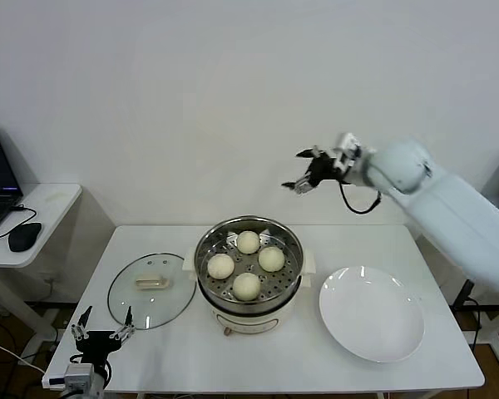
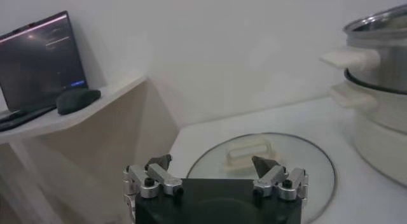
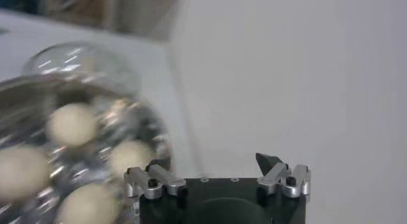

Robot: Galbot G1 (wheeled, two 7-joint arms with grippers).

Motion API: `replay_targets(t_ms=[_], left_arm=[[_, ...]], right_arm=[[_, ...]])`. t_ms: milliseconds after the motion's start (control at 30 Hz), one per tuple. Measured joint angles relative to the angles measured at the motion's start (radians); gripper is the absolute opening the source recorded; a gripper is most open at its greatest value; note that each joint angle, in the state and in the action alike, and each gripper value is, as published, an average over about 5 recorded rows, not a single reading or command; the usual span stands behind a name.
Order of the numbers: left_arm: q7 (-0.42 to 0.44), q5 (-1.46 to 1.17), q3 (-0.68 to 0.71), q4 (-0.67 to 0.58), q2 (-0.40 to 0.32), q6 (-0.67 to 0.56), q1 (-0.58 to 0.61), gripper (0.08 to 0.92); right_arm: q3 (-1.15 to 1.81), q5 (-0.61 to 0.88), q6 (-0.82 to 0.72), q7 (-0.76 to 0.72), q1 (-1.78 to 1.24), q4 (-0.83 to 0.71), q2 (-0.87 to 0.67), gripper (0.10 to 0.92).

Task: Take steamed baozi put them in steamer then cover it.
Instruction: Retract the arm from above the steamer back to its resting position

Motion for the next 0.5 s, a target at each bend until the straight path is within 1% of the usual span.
replay_targets(t_ms=[100,233,367,500], left_arm=[[0.008,0.005,0.001,0.008,0.003,-0.002,-0.013,0.823],[0.013,0.029,0.004,0.022,0.008,-0.012,-0.032,0.823],[0.008,0.082,0.006,0.042,0.016,-0.032,-0.053,0.823],[-0.006,0.182,0.011,0.072,0.028,-0.069,-0.073,0.823]], right_arm=[[0.128,0.027,0.032,0.107,-0.141,0.057,-0.014,0.823],[0.300,0.047,0.081,0.216,-0.337,0.123,-0.008,0.823],[0.460,0.052,0.138,0.291,-0.532,0.180,0.025,0.823],[0.604,0.051,0.200,0.335,-0.717,0.227,0.079,0.823]])
